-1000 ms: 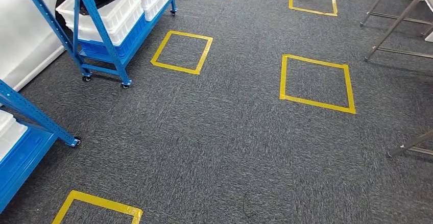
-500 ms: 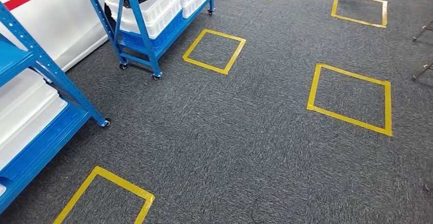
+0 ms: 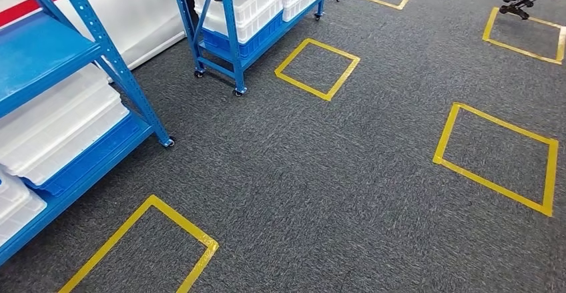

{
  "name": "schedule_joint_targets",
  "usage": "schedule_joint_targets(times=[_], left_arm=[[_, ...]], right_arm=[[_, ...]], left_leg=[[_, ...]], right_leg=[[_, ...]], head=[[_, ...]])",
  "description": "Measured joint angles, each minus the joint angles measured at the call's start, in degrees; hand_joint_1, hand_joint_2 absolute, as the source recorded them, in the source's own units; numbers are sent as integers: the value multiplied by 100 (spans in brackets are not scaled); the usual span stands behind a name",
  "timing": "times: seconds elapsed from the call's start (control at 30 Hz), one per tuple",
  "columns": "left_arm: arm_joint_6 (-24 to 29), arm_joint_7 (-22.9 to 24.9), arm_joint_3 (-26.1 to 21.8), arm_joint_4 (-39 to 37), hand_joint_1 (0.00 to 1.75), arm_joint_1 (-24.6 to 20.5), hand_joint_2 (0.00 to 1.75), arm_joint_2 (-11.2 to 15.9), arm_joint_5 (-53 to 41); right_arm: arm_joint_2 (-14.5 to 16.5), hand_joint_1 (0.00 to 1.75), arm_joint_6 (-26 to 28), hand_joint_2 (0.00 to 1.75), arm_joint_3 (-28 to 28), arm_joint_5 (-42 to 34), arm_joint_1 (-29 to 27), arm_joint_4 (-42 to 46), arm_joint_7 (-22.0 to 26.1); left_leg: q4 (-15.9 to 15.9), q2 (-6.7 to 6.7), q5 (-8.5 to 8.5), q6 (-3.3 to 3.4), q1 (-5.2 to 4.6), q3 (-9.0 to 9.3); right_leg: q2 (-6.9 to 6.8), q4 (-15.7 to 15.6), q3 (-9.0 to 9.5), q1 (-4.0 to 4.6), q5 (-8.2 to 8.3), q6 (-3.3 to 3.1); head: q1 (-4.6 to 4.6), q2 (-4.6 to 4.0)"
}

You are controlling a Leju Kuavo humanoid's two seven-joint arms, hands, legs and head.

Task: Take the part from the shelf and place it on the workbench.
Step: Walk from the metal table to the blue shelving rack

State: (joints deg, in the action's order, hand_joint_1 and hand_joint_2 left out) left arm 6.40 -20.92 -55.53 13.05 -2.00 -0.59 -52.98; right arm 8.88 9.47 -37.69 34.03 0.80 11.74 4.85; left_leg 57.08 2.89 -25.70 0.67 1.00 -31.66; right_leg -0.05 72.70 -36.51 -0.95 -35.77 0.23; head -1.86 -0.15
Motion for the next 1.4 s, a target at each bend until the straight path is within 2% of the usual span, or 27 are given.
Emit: schedule_joint_targets(times=[0.03,0.1,0.17,0.23,0.27,0.3,0.37,0.43,0.47,0.5,0.53,0.6,0.63,0.67,0.73,0.77,0.83,0.87,0.9,0.93,0.97,1.0,1.1,1.2,1.27,1.33,1.4], left_arm=[[0,0,-1,0,0,1,0,0,0],[0,1,-1,0,0,-9,0,0,0],[0,6,-2,0,0,-16,0,0,-2],[1,26,-3,0,0,4,0,-1,-4],[1,40,-4,0,0,22,0,-2,-5],[1,53,-5,0,0,32,0,-3,-10],[1,65,-7,0,0,21,0,-5,-25],[0,64,-7,0,0,2,0,-7,-34],[0,64,-7,0,0,8,0,-8,-35],[0,63,-7,0,0,19,0,-8,-36],[0,63,-7,0,0,30,0,-8,-37],[0,63,-7,0,0,27,0,-5,-44],[0,62,-7,0,0,17,0,-5,-47],[-1,61,-7,0,0,14,0,-5,-51],[-2,60,-8,0,0,35,0,-5,-61],[-5,61,-9,0,0,52,0,-9,-73],[-9,65,-11,0,0,54,0,-18,-97],[-11,66,-12,0,0,41,0,-25,-109],[-11,67,-14,0,0,27,0,-32,-118],[-11,66,-16,0,0,19,0,-39,-127],[-11,66,-22,0,0,22,0,-48,-137],[-11,67,-29,0,0,29,0,-55,-146],[-11,66,-44,0,0,41,0,-71,-159],[-11,66,-45,0,0,38,0,-76,-161],[-11,64,-48,0,0,29,0,-82,-168],[-11,62,-58,0,0,41,0,-92,-182],[-11,61,-74,0,0,56,0,-102,-193]], right_arm=[[-1,0,1,0,-1,0,0,0,0],[-1,0,1,0,-4,0,-10,-2,-1],[0,0,1,0,-11,1,-3,-5,-2],[0,0,0,0,-18,10,18,-7,-1],[-1,0,0,0,-20,19,23,-7,-1],[-1,0,-1,0,-22,30,19,-7,0],[-1,0,-1,0,-23,52,-6,-7,-2],[-1,0,-2,0,-24,65,-31,-7,-5],[-1,0,-2,0,-25,69,-34,-7,-6],[0,0,-3,0,-25,73,-34,-7,-7],[1,0,-4,0,-26,77,-31,-7,-8],[2,0,-6,0,-26,83,-29,-7,-15],[3,0,-7,0,-26,87,-28,-8,-22],[4,0,-7,0,-26,92,-22,-8,-31],[7,0,-7,0,-26,99,6,-7,-49],[7,0,-5,0,-26,103,18,-7,-59],[6,0,-3,0,-30,117,13,-7,-69],[5,0,-3,0,-33,127,-1,-7,-72],[5,0,-3,0,-37,136,-13,-7,-73],[5,0,-3,0,-43,145,-21,-8,-73],[5,0,-3,0,-51,152,-27,-8,-74],[3,0,-3,0,-60,157,-31,-9,-74],[-3,0,-3,0,-75,166,-33,-9,-74],[-5,0,-3,0,-78,166,-34,-8,-74],[-8,0,-3,0,-89,167,-40,-8,-74],[-10,0,-3,0,-110,172,-29,-9,-75],[-12,0,-3,0,-125,175,-23,-9,-77]], left_leg=[[5,78,5,-18,12,1],[29,225,11,-85,29,-16],[38,346,28,-181,38,-58],[13,445,58,-273,60,-97],[42,397,34,-299,70,-121],[165,272,-59,-313,71,-183],[797,-71,-458,-314,62,-455],[1557,-212,-825,-318,58,-765],[1710,-230,-861,-314,55,-800],[1632,-250,-790,-301,48,-716],[1341,-299,-637,-277,33,-525],[533,-566,-337,-194,-29,-53],[260,-675,-260,-151,-63,89],[119,-739,-234,-116,-91,149],[68,-636,-208,-64,-100,138],[36,-574,-178,-39,-85,147],[-28,-448,-107,26,-44,156],[-37,-389,-82,44,-37,143],[-37,-320,-66,60,-35,119],[-33,-241,-55,62,-34,99],[-28,-160,-46,57,-32,87],[-20,-74,-40,46,-27,82],[8,96,-39,17,-7,81],[19,136,-43,1,0,79],[53,230,-48,-62,6,38],[79,388,-31,-201,30,-45],[316,223,-180,-290,37,-201]], right_leg=[[43,-323,151,-25,220,11],[295,-1075,491,-65,564,26],[446,-1403,622,-53,652,13],[335,-1426,625,-21,675,-54],[271,-1445,627,-17,696,-102],[195,-1467,625,-16,718,-154],[23,-1489,605,13,739,-230],[-162,-1484,576,70,737,-264],[-249,-1481,568,95,735,-272],[-331,-1476,564,114,731,-279],[-408,-1469,569,129,725,-283],[-556,-1443,584,159,702,-270],[-621,-1430,590,172,692,-252],[-685,-1423,596,181,684,-231],[-791,-1428,614,187,678,-185],[-738,-1405,620,177,650,-150],[-421,-1121,511,142,433,-79],[-216,-818,376,110,250,-50],[-97,-450,199,86,59,-30],[-45,-112,36,63,-74,-12],[-26,83,-62,42,-101,7],[-15,78,-64,20,-14,25],[35,-505,210,-33,425,59],[91,-740,323,-48,548,67],[300,-1098,476,-69,648,70],[367,-1368,572,-71,702,-4],[184,-1436,581,-49,735,-121]], head=[[1,0],[0,0],[1,0],[1,0],[0,0],[0,0],[-1,0],[-1,0],[-1,0],[-1,0],[-1,0],[0,0],[0,0],[0,0],[0,0],[1,0],[1,0],[1,0],[1,0],[1,0],[0,0],[0,0],[2,0],[2,0],[2,0],[1,0],[-1,0]])
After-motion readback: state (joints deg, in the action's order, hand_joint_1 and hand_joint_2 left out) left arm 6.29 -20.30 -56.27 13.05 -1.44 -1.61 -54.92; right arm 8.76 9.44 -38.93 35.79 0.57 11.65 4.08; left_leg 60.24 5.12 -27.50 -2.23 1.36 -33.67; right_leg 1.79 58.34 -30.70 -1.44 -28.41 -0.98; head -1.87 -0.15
